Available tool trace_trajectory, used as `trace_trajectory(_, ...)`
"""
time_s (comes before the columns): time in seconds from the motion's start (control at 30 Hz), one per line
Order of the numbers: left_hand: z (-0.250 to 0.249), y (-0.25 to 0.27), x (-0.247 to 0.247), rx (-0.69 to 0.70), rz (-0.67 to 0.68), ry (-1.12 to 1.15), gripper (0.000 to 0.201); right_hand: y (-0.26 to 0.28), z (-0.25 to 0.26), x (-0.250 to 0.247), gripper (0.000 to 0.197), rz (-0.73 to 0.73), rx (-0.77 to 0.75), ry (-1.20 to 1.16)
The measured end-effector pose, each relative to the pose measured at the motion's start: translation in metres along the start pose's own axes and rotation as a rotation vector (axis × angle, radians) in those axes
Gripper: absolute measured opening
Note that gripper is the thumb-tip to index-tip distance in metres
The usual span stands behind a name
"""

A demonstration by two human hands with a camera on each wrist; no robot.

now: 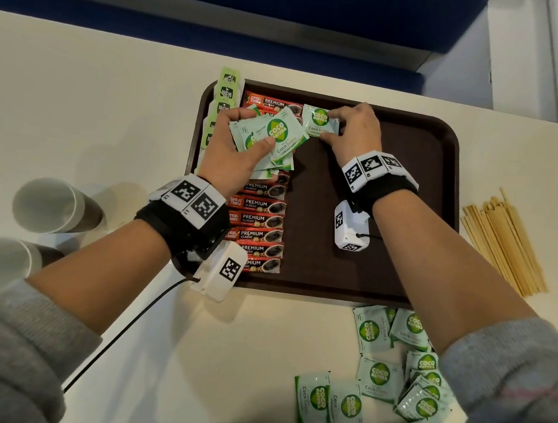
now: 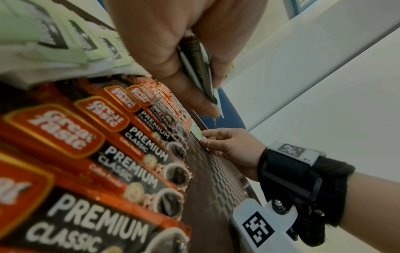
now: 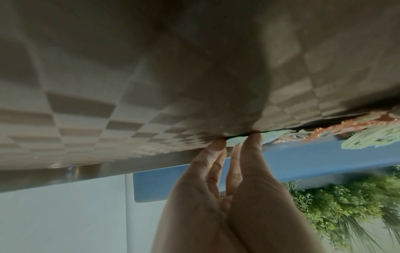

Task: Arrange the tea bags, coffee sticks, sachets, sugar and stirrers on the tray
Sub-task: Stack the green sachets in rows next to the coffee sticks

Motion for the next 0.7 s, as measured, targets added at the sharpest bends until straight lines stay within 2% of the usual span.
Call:
trace_trajectory(0.23,0.002,0.0,0.0,-0.006,-0.002,0.003,0.034,0.001,0.002,-0.002,0.042,-0.008,-0.002,-0.019)
trace_trajectory(0.43,0.001,0.002,0.002,-0.01,-0.008,0.004,0.037,0.011,0.016,-0.018,0.033,-0.091,-0.068,-0.108)
trace_trajectory(0.53,-0.002,0.005,0.004,-0.01,0.001,0.004,0.038,0.02,0.027,-0.018,0.035,0.002,-0.085,-0.286)
trace_trajectory(0.7,-0.004,0.01,0.005,0.006,0.008,-0.054,0.042,0.032,0.044,-0.01,0.021,0.179,-0.16,-0.425)
Point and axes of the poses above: each hand's wrist, its own y-axis away from the middle knuckle, its own x-axis out of the palm, z = x × y, the point moved 8 cm from there along -y, towards the middle knuckle, and after that the axes turned 4 degrees about -x, right-handed, at the moved point
